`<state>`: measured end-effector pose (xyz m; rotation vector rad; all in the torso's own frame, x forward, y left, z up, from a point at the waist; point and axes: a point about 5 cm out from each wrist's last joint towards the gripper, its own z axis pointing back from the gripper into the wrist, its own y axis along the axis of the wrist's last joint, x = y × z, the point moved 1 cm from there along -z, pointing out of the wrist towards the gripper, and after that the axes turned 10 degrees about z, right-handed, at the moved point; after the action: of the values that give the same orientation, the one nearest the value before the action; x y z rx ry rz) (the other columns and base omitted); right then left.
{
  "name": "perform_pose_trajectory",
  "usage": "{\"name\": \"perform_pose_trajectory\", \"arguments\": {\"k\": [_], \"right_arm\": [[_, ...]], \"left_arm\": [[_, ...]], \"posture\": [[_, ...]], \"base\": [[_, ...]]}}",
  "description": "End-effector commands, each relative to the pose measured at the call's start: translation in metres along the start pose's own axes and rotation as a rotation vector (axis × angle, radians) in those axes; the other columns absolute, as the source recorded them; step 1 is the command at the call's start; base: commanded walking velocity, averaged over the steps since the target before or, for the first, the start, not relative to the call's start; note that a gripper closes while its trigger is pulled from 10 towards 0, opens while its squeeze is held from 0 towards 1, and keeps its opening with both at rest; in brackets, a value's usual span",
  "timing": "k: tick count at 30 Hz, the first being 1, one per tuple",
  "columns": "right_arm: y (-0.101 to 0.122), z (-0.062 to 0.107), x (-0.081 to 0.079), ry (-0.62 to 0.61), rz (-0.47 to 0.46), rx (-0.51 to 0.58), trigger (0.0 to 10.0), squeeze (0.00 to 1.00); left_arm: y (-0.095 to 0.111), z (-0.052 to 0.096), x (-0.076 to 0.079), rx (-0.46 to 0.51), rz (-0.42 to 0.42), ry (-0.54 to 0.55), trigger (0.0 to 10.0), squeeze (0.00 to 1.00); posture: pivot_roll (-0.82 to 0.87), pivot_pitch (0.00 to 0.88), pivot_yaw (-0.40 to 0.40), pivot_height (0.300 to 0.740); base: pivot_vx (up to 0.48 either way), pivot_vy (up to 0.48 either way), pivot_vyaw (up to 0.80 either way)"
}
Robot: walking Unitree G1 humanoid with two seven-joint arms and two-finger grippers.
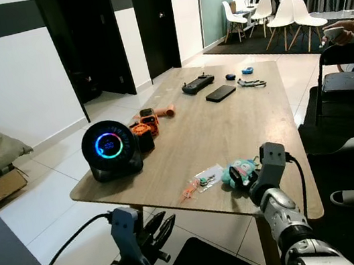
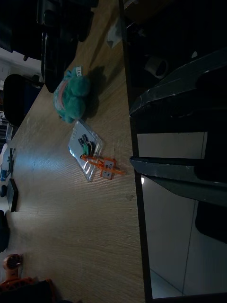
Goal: Hang keys on a hook
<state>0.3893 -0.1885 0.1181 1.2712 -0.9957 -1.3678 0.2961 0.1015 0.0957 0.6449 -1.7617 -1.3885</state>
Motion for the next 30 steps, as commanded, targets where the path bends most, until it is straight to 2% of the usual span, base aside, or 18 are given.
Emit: {"name": "perform_pose_trajectory", "arguments": {"k": [1,8,20,30], "right_arm": [[0.0,-0.001,0.0,-0.008,0.005,-0.004,10.0,0.0],[-0.012,0.0,-0.005,-0.005,-0.014,-0.071,10.0,0.0],[-0.022,0.003,-0.005,-0.043,-0.008,-0.096,10.0,0.0],[-0.029,0.003,-0.013,-0.024,-0.009,-0.137,10.0,0.0]], "left_arm": [[0.002,-0.002,0.001,0.008,0.011,-0.005,10.0,0.0],[0.002,-0.003,0.004,0.008,0.019,-0.014,10.0,0.0],[0.001,-0.004,0.004,0.004,0.015,-0.008,10.0,0.0],[0.001,-0.005,0.004,0.006,0.016,-0.006,10.0,0.0]], "posture": [[0.01,0.054,0.01,0.74],[0.01,0.052,0.005,0.74],[0.01,0.054,0.005,0.74],[0.01,0.053,0.003,0.74]], "base": [[0.0,0.0,0.0],[0.0,0.0,0.0],[0.0,0.0,0.0],[0.0,0.0,0.0]]}}
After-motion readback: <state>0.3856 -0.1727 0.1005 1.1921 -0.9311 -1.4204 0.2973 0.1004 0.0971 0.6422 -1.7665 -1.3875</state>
